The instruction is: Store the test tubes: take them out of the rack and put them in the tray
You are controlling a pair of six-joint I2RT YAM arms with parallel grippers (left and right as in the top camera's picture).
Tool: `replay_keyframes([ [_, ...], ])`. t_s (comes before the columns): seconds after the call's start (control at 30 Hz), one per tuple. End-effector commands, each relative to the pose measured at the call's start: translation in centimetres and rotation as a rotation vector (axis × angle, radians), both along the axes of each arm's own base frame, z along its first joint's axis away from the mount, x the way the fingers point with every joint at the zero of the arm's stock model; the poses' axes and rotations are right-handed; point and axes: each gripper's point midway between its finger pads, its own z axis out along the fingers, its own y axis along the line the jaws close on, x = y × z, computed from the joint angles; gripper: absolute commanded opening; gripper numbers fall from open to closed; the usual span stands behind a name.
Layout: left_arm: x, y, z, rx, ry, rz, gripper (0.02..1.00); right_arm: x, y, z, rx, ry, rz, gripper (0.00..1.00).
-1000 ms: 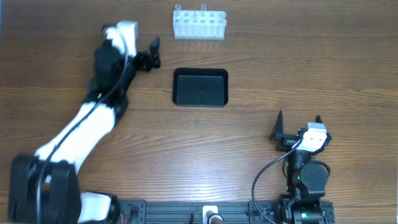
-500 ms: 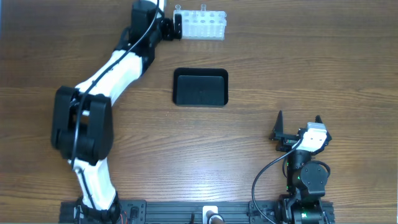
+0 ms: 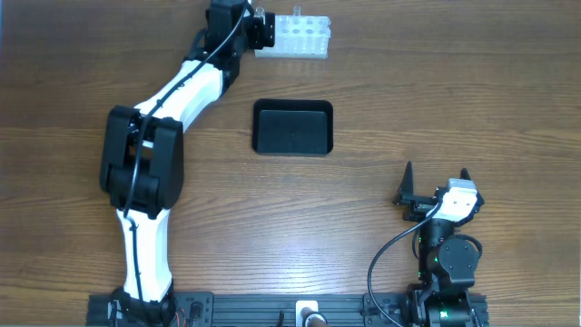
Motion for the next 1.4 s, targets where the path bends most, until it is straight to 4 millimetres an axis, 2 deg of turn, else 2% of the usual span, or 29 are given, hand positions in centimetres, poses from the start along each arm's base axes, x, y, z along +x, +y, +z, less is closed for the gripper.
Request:
replay_keyframes([
  [0.03,1.1,-0.7,-0.3,0.002,-0.021,0.018,0.934,0.0,-0.1,-0.2,-0.004,0.002,-0.002,0.991],
  [0.37,1.9,-1.8,-0.6,-0.005,-0.040,0.005,0.796,0.0,-0.1,-0.2,-0.004,0.002,-0.002,0.993],
  [0.7,1.9,-2.0,-0.5,-0.007,-0.044,0.002,0.564,0.0,-0.1,-0.2,-0.004,0.002,-0.002,0.993],
  [0.93,1.8,-2.3,-0.5,-0.007,-0.045,-0.003,0.465,0.0,-0.1,-0.2,-0.004,0.002,-0.002,0.993],
  [1.1,1.8,-2.3,-0.5,-0.007,-0.045,-0.002,0.312,0.0,-0.1,-0.2,-0.004,0.002,-0.002,0.991],
  [1.4,1.8,-2.3,-0.5,-0.006,-0.044,-0.002,0.229,0.0,-0.1,-0.2,-0.004,0.002,-0.002,0.993],
])
